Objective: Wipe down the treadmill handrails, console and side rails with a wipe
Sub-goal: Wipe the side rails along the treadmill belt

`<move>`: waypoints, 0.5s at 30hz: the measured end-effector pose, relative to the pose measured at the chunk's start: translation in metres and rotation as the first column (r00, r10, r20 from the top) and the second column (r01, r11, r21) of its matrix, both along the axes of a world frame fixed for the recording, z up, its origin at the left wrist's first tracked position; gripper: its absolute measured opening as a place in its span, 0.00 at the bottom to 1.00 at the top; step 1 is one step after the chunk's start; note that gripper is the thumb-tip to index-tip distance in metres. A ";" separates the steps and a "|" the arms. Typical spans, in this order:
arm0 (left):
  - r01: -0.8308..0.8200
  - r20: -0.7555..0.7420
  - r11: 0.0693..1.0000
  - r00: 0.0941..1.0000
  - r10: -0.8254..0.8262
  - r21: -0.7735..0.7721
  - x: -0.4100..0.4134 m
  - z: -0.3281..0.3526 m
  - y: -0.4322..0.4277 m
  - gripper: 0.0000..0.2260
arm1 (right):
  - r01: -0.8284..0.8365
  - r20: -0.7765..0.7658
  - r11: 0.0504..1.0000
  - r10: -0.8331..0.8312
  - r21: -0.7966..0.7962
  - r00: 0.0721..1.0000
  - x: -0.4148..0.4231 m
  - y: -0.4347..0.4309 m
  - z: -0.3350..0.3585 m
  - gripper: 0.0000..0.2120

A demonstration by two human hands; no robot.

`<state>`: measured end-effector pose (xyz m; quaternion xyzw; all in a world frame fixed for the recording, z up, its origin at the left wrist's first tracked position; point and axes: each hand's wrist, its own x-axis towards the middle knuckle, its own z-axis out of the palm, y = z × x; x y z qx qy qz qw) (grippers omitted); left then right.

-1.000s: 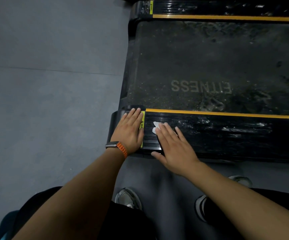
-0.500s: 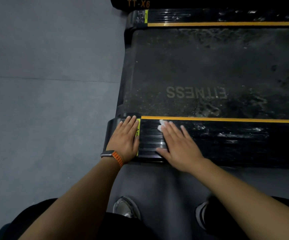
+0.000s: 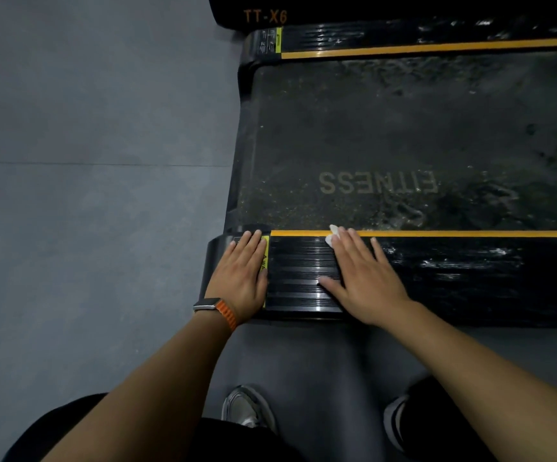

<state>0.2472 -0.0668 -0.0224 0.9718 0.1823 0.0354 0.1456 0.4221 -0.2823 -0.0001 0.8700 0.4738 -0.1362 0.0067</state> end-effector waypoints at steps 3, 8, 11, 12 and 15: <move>-0.002 -0.031 1.000 1.000 0.002 0.013 0.000 0.000 -0.001 0.28 | 0.013 -0.049 0.999 -0.011 0.030 0.999 -0.016 0.018 0.002 0.46; -0.023 -0.102 1.000 0.995 0.021 -0.014 0.007 0.009 -0.008 0.30 | -0.148 -0.028 0.989 0.148 0.002 0.989 -0.012 0.015 0.005 0.46; -0.064 -0.131 0.998 0.989 0.062 -0.011 0.017 0.010 -0.023 0.31 | -0.082 0.007 0.997 0.082 0.004 0.997 -0.001 -0.018 0.005 0.46; -0.074 -0.134 0.997 0.988 0.073 -0.001 0.019 0.010 -0.027 0.31 | -0.042 0.015 0.999 0.042 0.001 0.999 -0.002 -0.023 0.005 0.46; -0.050 -0.123 0.999 0.991 0.051 0.014 0.020 0.008 -0.030 0.32 | 0.013 -0.024 0.999 -0.012 0.040 1.000 -0.022 -0.010 0.000 0.49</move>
